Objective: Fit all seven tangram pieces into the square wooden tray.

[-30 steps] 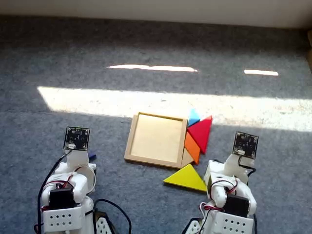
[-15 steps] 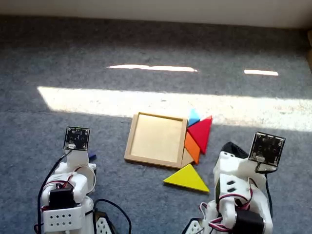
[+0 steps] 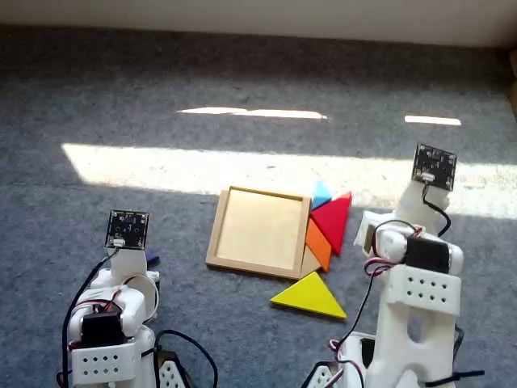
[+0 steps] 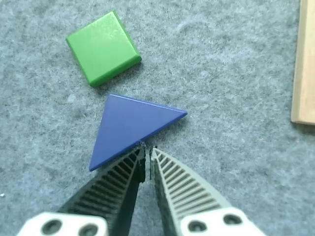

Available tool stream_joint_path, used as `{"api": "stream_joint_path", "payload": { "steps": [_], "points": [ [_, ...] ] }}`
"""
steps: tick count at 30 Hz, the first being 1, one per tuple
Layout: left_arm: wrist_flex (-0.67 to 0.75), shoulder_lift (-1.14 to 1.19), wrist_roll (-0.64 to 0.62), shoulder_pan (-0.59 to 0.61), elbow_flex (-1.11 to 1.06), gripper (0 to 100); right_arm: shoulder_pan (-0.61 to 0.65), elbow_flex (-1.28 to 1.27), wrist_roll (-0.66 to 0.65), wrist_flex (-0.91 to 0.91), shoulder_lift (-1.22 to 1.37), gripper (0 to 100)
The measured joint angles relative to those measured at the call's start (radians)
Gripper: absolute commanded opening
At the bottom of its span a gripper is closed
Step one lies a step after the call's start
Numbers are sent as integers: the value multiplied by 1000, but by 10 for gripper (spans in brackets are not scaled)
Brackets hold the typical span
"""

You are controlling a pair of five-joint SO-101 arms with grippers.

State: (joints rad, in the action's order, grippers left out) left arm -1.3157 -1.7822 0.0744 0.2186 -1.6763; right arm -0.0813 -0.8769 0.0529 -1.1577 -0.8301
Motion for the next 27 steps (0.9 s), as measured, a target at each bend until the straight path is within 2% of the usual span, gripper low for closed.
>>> {"api": "stream_joint_path", "payload": {
  "steps": [6,8,13,15,20,27],
  "points": [
    [0,0,0,0,0,43,120,32,0,103,184,11],
    [0,0,0,0,0,43,173,55,0,123,229,43],
    [0,0,0,0,0,43,267,155,0,127,371,299],
    [0,0,0,0,0,43,284,201,11,127,443,358],
    [0,0,0,0,0,43,284,305,112,133,626,368],
    [0,0,0,0,0,43,319,425,190,138,809,368]
  ]
}}
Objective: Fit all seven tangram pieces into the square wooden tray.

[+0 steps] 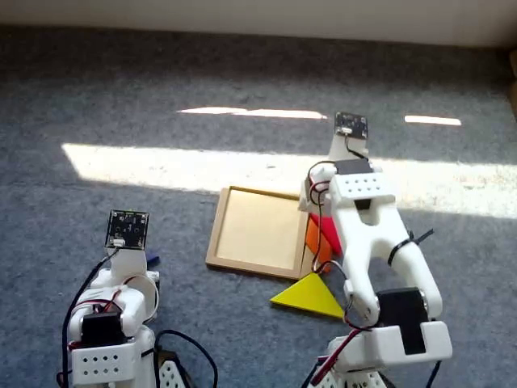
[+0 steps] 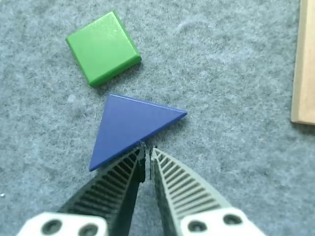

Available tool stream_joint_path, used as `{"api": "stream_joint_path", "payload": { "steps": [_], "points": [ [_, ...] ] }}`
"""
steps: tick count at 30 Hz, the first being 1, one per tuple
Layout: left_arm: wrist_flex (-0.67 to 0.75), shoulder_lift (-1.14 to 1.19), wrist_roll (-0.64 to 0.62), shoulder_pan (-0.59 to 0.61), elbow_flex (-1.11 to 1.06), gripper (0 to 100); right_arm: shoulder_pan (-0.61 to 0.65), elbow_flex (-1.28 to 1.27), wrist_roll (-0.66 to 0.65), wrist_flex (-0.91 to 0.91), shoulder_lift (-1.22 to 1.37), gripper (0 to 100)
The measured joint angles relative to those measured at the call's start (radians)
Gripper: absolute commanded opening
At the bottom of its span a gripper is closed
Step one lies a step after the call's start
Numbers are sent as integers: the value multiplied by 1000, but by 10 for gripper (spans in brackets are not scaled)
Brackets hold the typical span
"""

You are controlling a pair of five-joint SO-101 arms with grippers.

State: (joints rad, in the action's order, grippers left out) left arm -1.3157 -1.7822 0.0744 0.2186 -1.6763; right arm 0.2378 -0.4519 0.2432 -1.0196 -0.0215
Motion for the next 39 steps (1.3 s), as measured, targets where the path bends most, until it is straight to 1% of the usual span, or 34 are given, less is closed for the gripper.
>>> {"api": "stream_joint_path", "payload": {
  "steps": [3,13,39],
  "points": [
    [0,0,0,0,0,43,5,40,20,0,55,368],
    [0,0,0,0,0,43,8,109,21,0,209,368],
    [0,0,0,0,0,43,8,117,21,-23,213,368]
  ]
}}
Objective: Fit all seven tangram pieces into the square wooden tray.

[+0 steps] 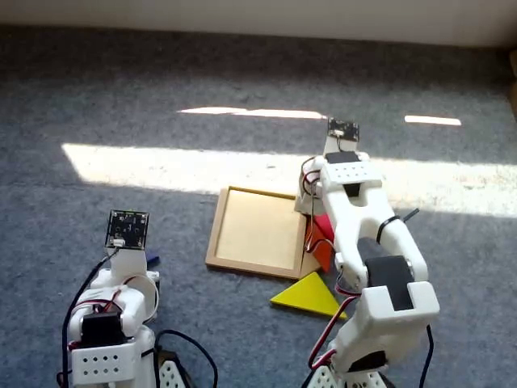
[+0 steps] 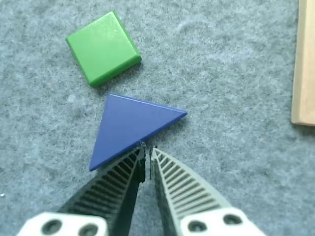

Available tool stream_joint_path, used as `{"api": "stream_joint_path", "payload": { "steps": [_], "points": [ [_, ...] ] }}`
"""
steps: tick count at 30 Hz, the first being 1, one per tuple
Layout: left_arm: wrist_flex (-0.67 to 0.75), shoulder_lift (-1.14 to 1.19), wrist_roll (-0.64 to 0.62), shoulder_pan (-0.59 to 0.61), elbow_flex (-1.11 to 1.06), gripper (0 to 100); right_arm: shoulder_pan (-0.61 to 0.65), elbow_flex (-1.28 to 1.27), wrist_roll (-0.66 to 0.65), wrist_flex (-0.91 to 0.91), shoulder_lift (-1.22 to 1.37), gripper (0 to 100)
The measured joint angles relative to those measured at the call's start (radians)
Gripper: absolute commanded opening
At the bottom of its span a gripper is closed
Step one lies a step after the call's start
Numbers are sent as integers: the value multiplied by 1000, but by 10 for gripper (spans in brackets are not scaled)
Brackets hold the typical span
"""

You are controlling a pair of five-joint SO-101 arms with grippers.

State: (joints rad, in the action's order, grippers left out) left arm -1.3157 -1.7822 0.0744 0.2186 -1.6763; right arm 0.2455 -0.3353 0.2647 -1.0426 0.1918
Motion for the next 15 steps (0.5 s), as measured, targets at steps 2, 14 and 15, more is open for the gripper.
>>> {"api": "stream_joint_path", "payload": {
  "steps": [2,14,15],
  "points": [
    [0,0,0,0,0,43,0,0,0,0,0,368],
    [0,0,0,0,0,43,-11,-2,-86,-41,2,368],
    [0,0,0,0,0,43,-11,-2,-86,-41,2,368]
  ]
}}
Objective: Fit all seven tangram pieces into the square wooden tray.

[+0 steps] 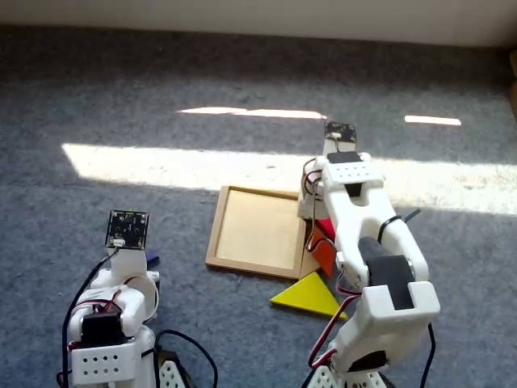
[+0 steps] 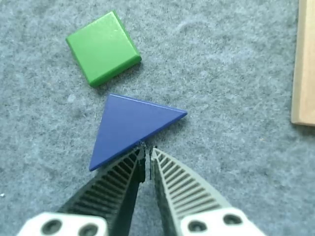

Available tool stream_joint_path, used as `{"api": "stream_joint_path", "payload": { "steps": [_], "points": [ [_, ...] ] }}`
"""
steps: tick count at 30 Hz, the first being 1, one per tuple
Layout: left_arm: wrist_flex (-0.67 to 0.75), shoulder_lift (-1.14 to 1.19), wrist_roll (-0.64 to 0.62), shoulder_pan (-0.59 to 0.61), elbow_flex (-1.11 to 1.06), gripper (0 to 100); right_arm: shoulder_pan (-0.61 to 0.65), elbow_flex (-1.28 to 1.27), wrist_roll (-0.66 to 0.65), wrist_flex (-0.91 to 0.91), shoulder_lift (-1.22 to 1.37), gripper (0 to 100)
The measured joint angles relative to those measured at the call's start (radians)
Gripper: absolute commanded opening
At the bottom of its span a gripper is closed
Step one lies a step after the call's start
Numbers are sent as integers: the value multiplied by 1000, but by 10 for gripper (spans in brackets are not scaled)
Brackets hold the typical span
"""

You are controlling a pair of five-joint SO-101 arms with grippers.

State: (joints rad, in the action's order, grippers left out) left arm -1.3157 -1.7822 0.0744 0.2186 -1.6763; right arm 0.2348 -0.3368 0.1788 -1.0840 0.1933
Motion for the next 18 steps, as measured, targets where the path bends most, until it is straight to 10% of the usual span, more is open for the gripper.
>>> {"api": "stream_joint_path", "payload": {
  "steps": [18],
  "points": [
    [0,0,0,0,0,43,-11,0,-6,11,0,194]
  ]
}}
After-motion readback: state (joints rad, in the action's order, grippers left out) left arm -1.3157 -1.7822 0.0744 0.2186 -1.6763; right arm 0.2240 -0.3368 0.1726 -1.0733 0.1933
